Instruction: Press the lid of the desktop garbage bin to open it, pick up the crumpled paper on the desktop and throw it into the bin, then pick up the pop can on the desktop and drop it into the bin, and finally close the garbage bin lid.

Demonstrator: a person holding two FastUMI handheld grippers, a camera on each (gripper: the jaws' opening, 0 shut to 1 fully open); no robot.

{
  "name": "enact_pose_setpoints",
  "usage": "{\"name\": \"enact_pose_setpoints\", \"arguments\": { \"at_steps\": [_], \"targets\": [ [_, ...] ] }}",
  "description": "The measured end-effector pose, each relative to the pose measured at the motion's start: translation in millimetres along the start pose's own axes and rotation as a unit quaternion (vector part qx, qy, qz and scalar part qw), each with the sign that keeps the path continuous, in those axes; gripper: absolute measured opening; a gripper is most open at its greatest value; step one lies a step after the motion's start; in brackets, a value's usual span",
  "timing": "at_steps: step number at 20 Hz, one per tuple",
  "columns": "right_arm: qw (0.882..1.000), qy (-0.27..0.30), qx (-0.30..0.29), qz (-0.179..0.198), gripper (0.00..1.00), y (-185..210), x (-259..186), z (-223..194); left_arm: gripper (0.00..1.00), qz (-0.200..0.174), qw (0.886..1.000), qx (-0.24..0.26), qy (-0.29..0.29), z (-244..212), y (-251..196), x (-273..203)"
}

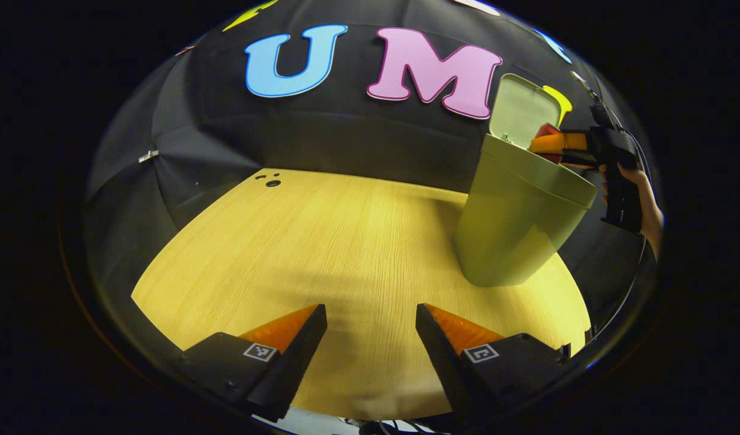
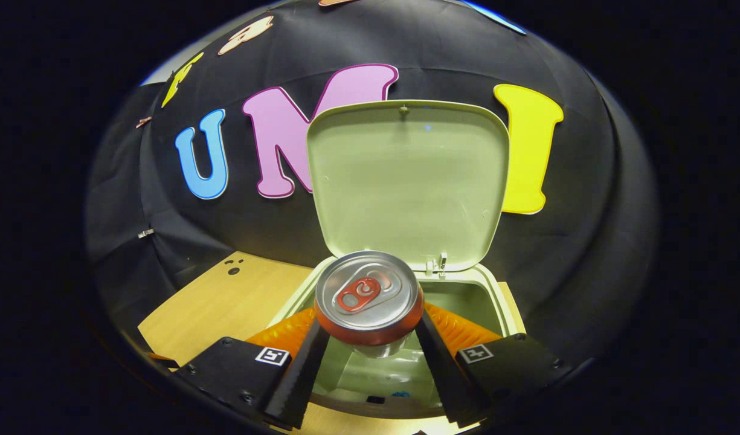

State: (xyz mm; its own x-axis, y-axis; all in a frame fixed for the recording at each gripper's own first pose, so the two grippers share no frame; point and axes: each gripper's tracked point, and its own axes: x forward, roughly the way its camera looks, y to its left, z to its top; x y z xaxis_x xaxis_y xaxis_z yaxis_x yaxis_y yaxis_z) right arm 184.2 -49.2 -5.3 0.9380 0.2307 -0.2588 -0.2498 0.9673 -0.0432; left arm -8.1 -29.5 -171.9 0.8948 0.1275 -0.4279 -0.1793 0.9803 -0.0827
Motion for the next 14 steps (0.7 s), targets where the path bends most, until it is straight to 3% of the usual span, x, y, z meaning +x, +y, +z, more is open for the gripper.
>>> {"name": "enact_pose_setpoints", "arguments": {
  "at_steps": [7, 14],
  "targets": [
    [0.999, -0.04, 0.004, -0.028, 0.94, -6.4, -20.8, 40.7, 0.96, -0.002, 1.0, -0.014, 0.0, -1.4, 16.5, -14.6],
    [0.995, -0.091, 0.015, -0.04, 0.95, -9.2, -38.4, 137.5, 0.96, 0.002, 1.0, -0.012, -0.015, 5.1, 35.4, -22.0]
  ]
}}
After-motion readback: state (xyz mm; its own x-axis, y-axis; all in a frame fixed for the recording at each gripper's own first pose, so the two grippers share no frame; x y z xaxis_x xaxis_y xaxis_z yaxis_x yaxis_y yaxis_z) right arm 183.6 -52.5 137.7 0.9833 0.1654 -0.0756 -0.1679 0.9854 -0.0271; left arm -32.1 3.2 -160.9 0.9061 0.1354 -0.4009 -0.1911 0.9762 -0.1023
